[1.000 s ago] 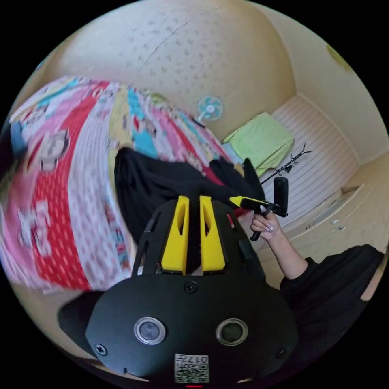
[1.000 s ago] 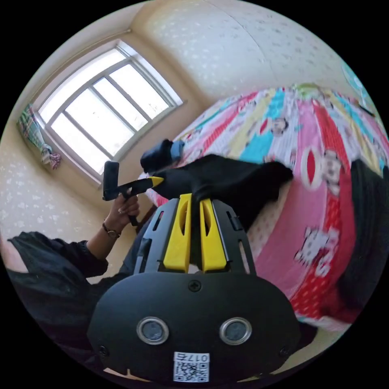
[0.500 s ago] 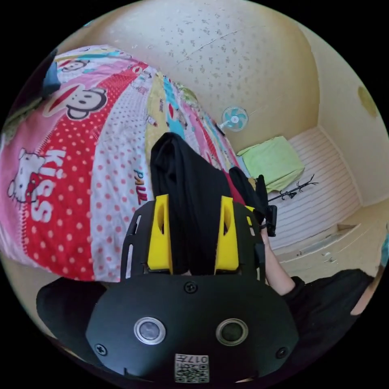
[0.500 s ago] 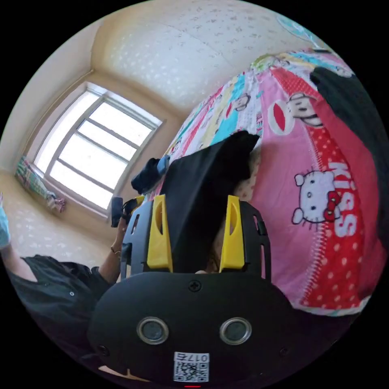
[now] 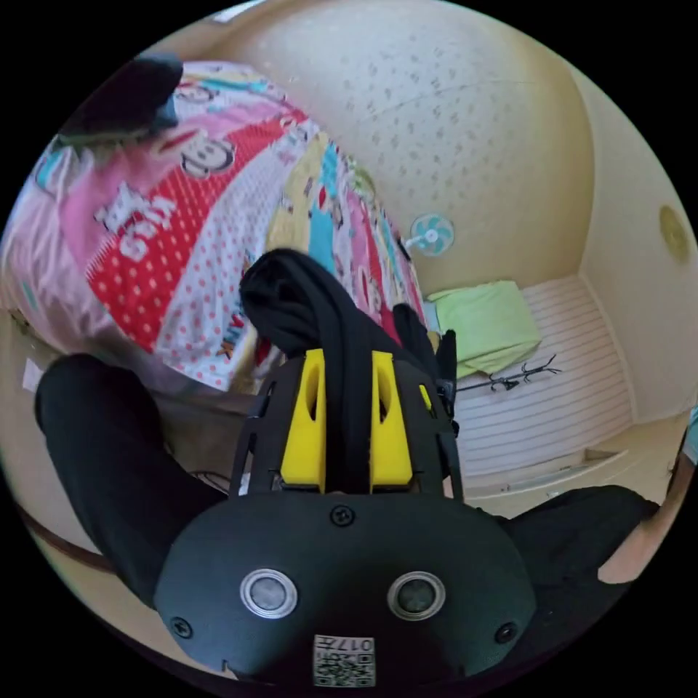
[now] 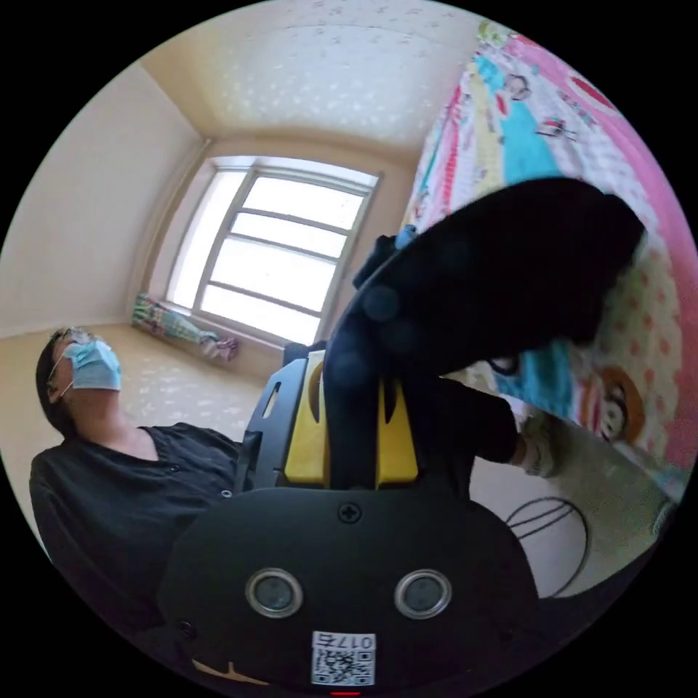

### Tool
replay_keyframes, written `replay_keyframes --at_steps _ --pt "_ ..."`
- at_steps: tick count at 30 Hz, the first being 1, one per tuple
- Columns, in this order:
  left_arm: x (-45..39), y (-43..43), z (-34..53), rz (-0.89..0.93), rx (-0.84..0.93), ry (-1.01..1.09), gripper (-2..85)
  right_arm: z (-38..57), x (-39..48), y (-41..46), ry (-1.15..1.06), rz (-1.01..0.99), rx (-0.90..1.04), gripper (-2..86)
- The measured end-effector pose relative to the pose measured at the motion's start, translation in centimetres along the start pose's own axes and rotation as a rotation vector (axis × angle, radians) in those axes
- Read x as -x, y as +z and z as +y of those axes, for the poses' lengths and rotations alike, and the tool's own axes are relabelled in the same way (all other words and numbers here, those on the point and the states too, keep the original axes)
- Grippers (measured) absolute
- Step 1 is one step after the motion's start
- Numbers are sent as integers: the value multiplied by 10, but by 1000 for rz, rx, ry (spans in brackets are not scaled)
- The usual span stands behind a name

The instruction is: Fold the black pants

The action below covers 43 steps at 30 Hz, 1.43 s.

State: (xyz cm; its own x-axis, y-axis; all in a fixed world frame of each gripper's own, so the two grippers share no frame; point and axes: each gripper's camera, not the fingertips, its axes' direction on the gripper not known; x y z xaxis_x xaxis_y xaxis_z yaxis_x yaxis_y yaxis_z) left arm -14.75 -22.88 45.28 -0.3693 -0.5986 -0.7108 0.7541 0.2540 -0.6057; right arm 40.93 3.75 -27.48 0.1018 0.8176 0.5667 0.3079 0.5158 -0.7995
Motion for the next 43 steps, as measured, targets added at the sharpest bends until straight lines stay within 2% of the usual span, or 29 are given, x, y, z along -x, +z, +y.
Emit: replay_keyframes --at_steps 4,8,10,13,15,16,18,19,20,22,24,26,29,31,35,36,39,41,43 --pt "-29 -88 -34 -150 -253 84 92 -75 40 72 -161 -30 129 80" --pt "-48 -192 -89 -207 -518 180 98 -176 110 176 -412 -123 211 82" --pt "-51 -232 -121 -259 -604 188 103 -221 137 225 -460 -123 242 90" --pt "-24 -279 -194 -354 -621 124 122 -278 162 296 -492 116 189 120" --pt "21 -288 -228 -443 -576 -21 134 -287 146 329 -425 338 161 130" --pt "55 -285 -231 -454 -545 -122 135 -282 137 335 -404 387 174 129" --pt "97 -264 -209 -455 -525 -160 116 -234 90 346 -364 514 260 127" --pt "119 -237 -185 -531 -514 -178 106 -216 76 345 -364 537 281 127" --pt "139 -200 -161 -620 -457 -186 105 -176 45 338 -348 591 316 127" --pt "167 -137 -129 -652 -316 -178 120 -114 -1 316 -294 696 362 128" --pt "185 -76 -94 -574 -193 -167 129 -43 -44 263 -216 864 382 118" --pt "186 -11 -52 -461 -109 -119 130 -1 -47 209 -236 920 351 74" --pt "155 45 -26 -413 -53 4 128 35 -27 114 -174 1108 263 119" --pt "125 74 -24 -368 -12 116 127 43 -7 57 -113 1215 177 137" --pt "44 135 -25 -247 109 370 125 57 68 -71 -13 1405 -240 146" --pt "32 142 -23 -240 115 408 125 64 90 -100 -3 1430 -373 151" --pt "-13 171 -4 -187 152 533 124 83 116 -149 -102 1418 -601 168" --pt "-27 195 17 -117 210 553 124 83 106 -173 -92 1404 -656 176" --pt "-28 212 36 -99 259 548 123 75 78 -193 9 1416 -633 174"
